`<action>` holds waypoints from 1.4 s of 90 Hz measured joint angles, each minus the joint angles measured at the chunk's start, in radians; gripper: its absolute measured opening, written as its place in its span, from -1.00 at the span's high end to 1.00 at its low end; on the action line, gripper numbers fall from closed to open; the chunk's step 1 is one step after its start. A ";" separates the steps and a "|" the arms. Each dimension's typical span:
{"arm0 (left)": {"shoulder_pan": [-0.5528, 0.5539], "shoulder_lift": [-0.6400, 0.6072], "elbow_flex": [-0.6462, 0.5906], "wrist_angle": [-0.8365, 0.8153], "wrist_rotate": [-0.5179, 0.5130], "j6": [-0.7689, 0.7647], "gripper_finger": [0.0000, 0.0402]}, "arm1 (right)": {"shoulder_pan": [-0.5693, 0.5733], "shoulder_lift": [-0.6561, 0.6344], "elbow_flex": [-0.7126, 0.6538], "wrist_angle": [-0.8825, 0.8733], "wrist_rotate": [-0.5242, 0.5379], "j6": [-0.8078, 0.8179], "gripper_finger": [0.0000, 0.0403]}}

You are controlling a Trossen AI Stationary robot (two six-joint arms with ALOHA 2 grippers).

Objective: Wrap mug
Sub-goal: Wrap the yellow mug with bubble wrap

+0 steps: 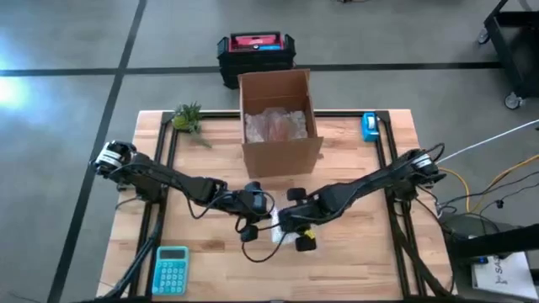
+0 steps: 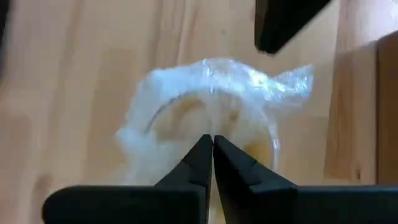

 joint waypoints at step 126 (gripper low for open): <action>0.000 0.000 0.000 0.022 0.000 0.001 0.98 | -0.017 0.022 0.002 0.036 0.173 -0.025 0.99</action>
